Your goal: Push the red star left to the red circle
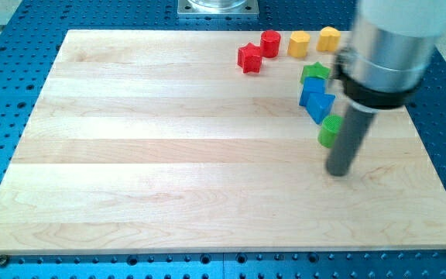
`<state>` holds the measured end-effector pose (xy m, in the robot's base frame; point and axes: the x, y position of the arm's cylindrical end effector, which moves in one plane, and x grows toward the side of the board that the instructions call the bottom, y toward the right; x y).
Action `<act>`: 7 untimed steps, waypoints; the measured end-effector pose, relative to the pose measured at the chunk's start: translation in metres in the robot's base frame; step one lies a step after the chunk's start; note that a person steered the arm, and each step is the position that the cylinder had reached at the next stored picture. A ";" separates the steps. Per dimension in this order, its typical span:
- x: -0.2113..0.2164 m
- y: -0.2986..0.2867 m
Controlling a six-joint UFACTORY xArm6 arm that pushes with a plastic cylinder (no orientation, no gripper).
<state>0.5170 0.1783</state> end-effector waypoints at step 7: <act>-0.026 -0.115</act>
<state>0.4907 0.0634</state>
